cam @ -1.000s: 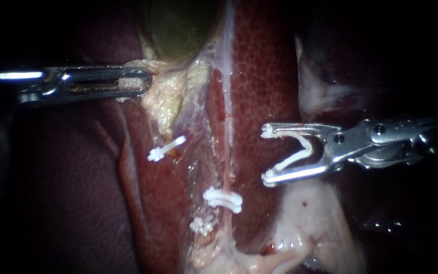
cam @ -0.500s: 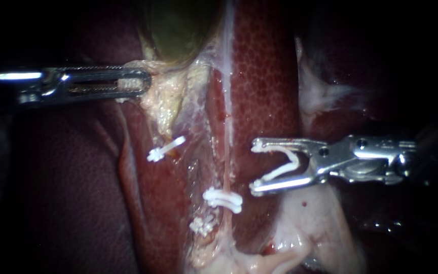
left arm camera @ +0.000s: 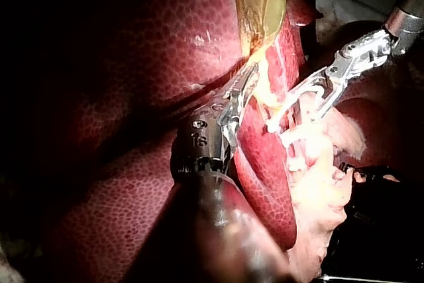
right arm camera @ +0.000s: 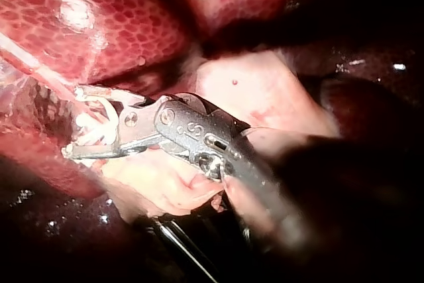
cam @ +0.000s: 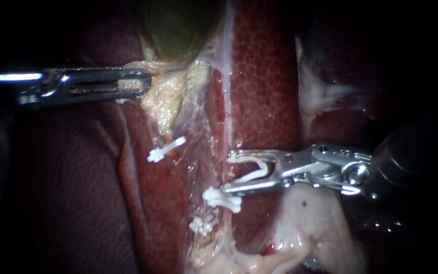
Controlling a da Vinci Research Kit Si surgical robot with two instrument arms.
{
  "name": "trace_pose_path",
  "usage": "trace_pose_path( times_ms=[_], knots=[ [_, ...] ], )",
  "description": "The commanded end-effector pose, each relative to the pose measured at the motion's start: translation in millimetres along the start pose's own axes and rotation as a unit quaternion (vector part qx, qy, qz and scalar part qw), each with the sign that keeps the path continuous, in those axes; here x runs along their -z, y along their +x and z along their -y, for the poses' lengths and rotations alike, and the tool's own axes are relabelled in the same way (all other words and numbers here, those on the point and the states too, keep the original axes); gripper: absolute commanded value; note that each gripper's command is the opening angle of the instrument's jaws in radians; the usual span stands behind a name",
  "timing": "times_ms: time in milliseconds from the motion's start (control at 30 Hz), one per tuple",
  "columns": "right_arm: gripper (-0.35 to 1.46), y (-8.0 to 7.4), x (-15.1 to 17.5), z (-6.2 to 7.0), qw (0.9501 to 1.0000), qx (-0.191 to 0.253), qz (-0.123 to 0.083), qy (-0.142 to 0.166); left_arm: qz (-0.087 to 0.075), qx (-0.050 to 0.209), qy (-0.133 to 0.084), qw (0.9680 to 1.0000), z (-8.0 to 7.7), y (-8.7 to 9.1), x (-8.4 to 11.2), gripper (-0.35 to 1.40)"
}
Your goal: Clipping third clip right tube
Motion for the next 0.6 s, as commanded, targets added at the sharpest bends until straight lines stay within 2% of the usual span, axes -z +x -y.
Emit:
trace_pose_path(
  times_ms=[33,467,600],
  knots=[
    [0.54,0.0,-0.2,-0.1,1.0,-0.006,0.0,0.0,0.0,0.0,-0.001,1.0,0.0,0.0,0.0,-0.35],
    [0.51,-0.5,-2.0,-0.7,0.9994,-0.033,0.001,0.0,0.0,-0.003,-0.001,1.0,0.2,0.0,0.0,-0.35],
    [0.48,-0.5,-2.5,-0.8,0.9985,-0.054,-0.008,0.013,0.001,-0.003,-0.001,1.0,0.2,0.1,-0.1,-0.35]
  ],
)
